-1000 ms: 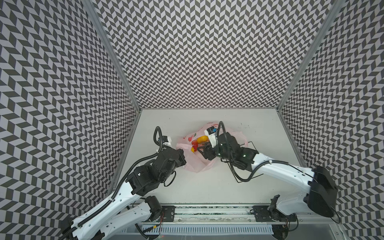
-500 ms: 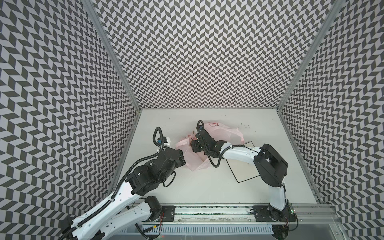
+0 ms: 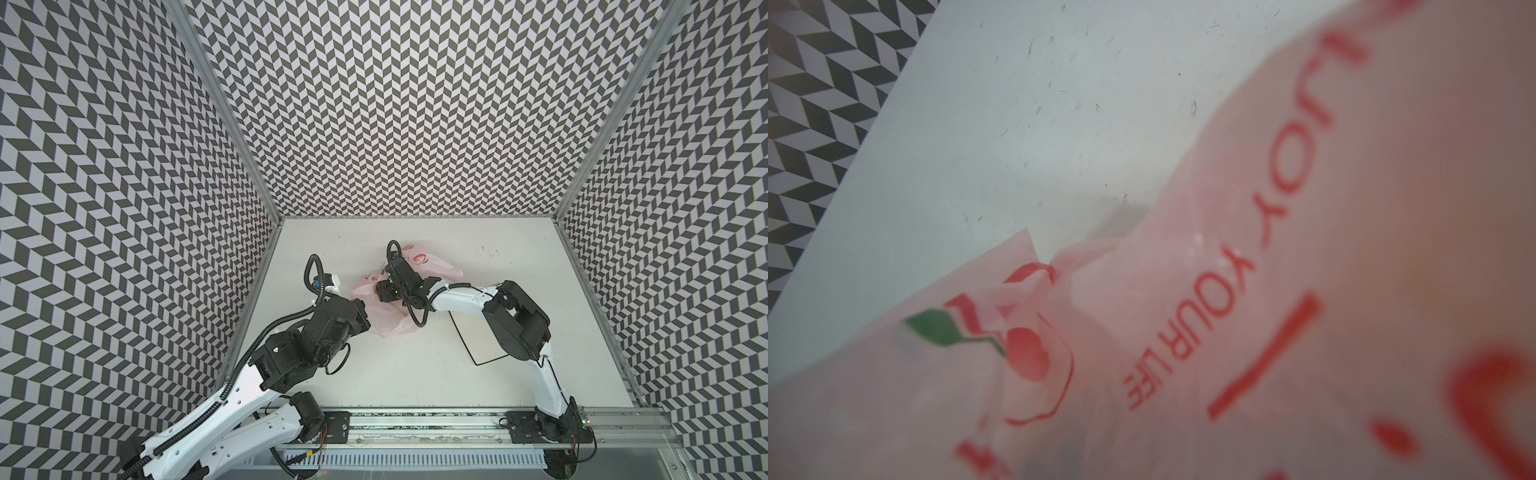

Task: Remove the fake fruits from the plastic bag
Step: 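Reach the right gripper back into the bag and grasp a small peach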

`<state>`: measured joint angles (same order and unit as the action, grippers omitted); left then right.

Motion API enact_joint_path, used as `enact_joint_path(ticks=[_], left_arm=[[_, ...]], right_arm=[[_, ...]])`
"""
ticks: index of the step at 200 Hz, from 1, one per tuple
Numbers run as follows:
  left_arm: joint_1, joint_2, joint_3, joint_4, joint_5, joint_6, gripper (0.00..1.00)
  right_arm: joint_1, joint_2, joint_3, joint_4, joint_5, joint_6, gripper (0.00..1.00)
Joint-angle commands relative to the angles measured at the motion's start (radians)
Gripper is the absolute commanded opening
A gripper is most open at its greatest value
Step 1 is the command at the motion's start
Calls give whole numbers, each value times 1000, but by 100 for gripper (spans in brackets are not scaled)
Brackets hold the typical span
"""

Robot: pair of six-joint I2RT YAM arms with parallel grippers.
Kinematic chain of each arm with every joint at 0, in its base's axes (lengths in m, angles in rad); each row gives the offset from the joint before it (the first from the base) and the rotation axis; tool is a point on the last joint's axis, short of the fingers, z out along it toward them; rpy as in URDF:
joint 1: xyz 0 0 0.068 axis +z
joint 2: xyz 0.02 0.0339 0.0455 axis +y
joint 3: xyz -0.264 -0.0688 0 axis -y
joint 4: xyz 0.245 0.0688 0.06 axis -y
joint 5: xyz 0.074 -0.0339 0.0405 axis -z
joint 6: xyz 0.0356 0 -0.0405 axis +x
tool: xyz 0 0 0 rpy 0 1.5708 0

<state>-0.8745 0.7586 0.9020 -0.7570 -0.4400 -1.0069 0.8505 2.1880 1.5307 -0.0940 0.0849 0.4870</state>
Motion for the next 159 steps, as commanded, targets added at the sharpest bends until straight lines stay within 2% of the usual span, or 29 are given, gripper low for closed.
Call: enact_joint_path(ticks=[1, 45, 96, 135, 159], left_arm=[[6, 0, 39, -12, -12, 4, 0], [6, 3, 41, -11, -11, 6, 0], [6, 3, 33, 6, -16, 4, 0], [6, 0, 16, 38, -20, -5, 0], [7, 3, 5, 60, -22, -17, 0]], right_arm=[[4, 40, 34, 12, -25, -17, 67], [4, 96, 75, -17, -10, -32, 69], [4, 98, 85, -26, -10, -43, 56], [6, 17, 97, -43, -28, -60, 47], [13, -69, 61, -42, -55, -61, 46]])
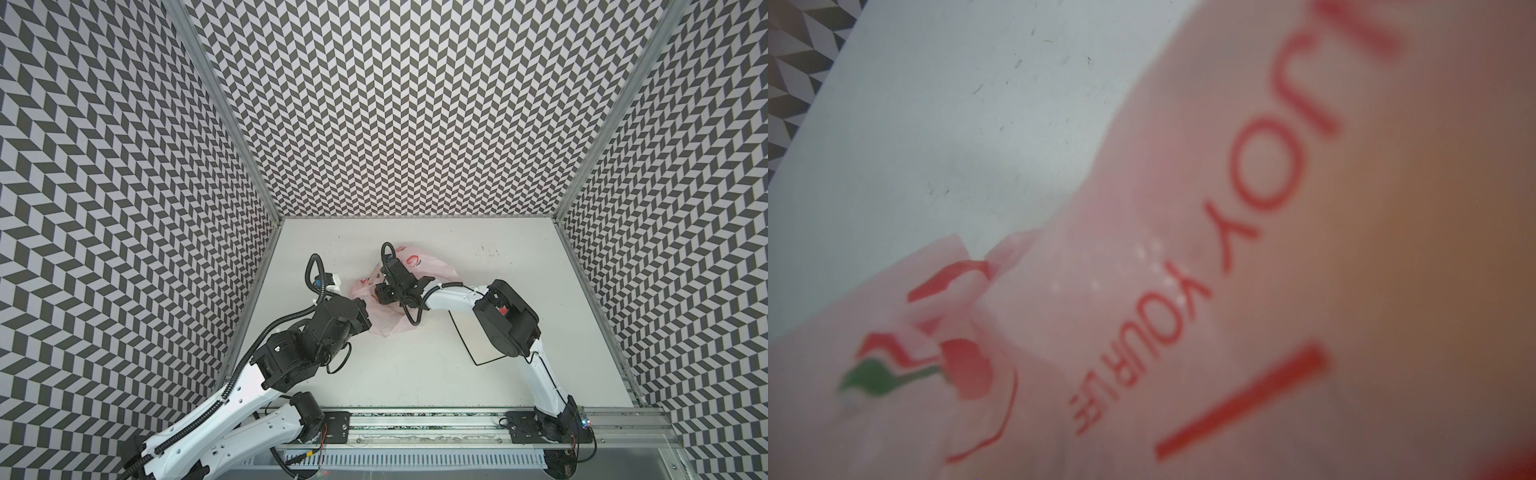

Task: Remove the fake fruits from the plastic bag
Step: 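Reach the right gripper back into the bag and grasp a small peach, then carry the small peach with the right gripper and lower it onto the tray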

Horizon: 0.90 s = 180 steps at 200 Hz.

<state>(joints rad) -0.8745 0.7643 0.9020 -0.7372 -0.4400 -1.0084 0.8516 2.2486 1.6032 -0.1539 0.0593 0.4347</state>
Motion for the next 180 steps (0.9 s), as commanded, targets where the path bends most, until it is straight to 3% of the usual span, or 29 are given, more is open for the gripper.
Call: enact_joint_path(ticks=[1, 62, 180], left_arm=[[8, -2, 4, 41, -22, -16, 0], [8, 3, -19, 70, -43, -33, 0], [9, -13, -35, 70, -85, -39, 0]], right_arm=[[12, -134, -14, 19, -32, -9, 46], [9, -346, -126, -78, -171, -35, 47], [-28, -598, -83, -457, -403, -218, 48]])
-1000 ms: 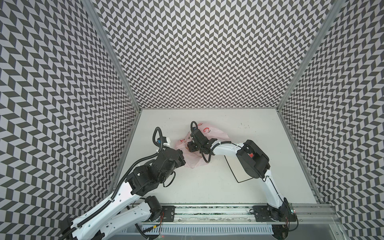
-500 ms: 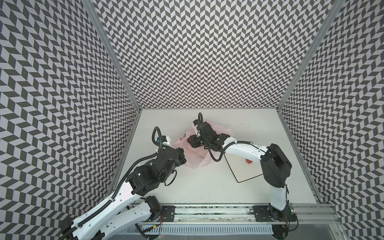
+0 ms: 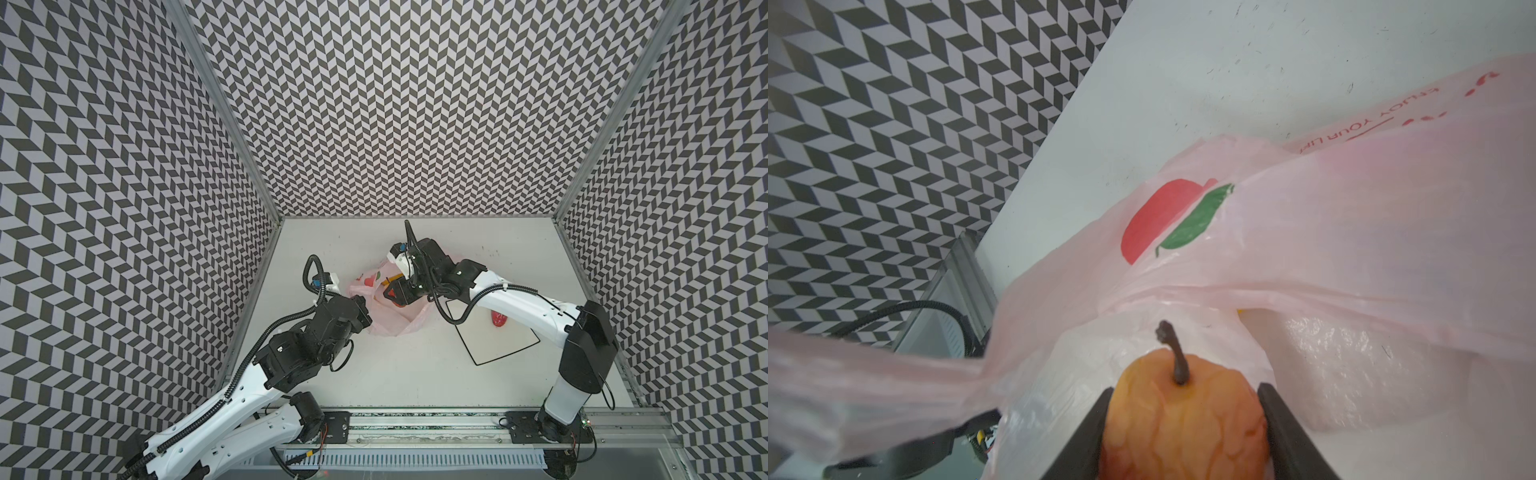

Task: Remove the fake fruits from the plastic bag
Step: 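Carry the small peach with the right gripper and lower it onto the tray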

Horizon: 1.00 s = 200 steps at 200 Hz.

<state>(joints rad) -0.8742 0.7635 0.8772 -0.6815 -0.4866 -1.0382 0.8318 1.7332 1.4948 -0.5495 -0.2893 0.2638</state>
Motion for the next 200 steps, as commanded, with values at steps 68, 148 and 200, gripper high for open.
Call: enact_joint_path(ticks=[68, 148, 200], left_arm=[[8, -21, -26, 26, -46, -14, 0], [10, -32, -37, 36, -50, -2, 0], [10, -30, -34, 37, -45, 3, 0]], right_arm=[[-123, -375, -134, -153, 183, 78, 47], [-399, -835, -714, -34, 500, 310, 48], [-402, -739, -887, 166, 306, 320, 46]])
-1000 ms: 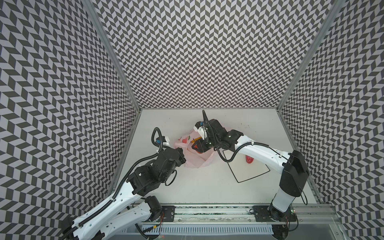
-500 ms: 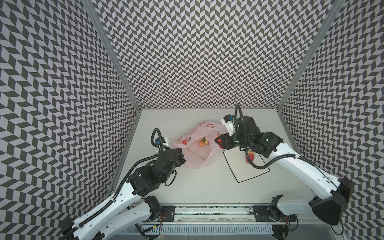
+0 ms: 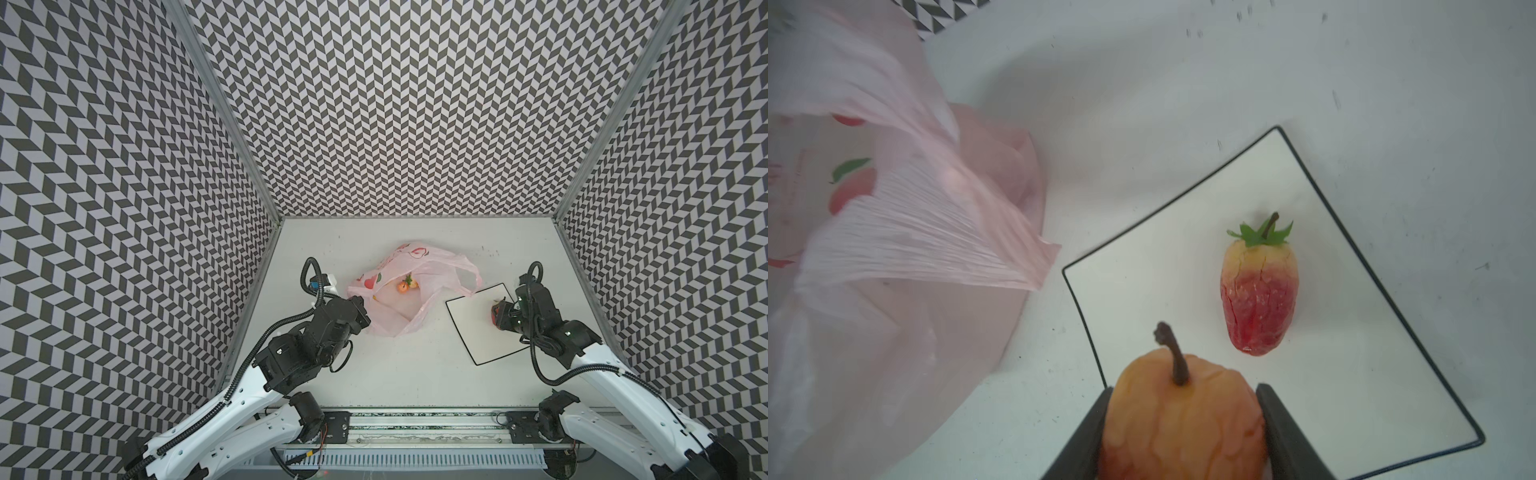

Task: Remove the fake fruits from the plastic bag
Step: 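Carry the small peach with the right gripper and lower it onto the tray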

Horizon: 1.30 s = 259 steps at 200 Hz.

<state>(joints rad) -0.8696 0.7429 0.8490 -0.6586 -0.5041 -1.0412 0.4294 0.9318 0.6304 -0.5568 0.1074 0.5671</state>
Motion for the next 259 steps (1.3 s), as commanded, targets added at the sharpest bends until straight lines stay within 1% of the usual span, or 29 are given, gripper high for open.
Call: enact_joint_path(ticks=[1, 34, 63, 100, 127, 143, 174, 200, 226, 259], left_arm=[[6, -10, -6, 14, -28, 6, 0], [7, -1, -3, 26, -23, 10, 0], [7, 10, 8, 28, -25, 21, 0], [8, 6, 10, 27, -31, 20, 0], [9, 6, 13, 28, -32, 20, 0], [8, 7, 10, 27, -33, 14, 0], [9, 12, 10, 28, -33, 13, 0], [8, 13, 12, 27, -33, 15, 0], [10, 11, 12, 26, -34, 16, 0], [12, 12, 7, 33, -34, 15, 0]], right_arm=[[-1, 66, -23, 176, -95, 15, 46], [5, 228, -7, 276, -162, -60, 46], [16, 321, 1, 366, -139, -98, 46], [18, 413, 2, 444, -107, -111, 48], [20, 453, -4, 474, -96, -120, 52], [20, 468, -3, 473, -79, -133, 59], [20, 456, -13, 476, -75, -142, 68], [20, 421, -6, 448, -83, -131, 71], [20, 314, 8, 394, -71, -110, 72], [19, 127, 38, 296, 10, -72, 71]])
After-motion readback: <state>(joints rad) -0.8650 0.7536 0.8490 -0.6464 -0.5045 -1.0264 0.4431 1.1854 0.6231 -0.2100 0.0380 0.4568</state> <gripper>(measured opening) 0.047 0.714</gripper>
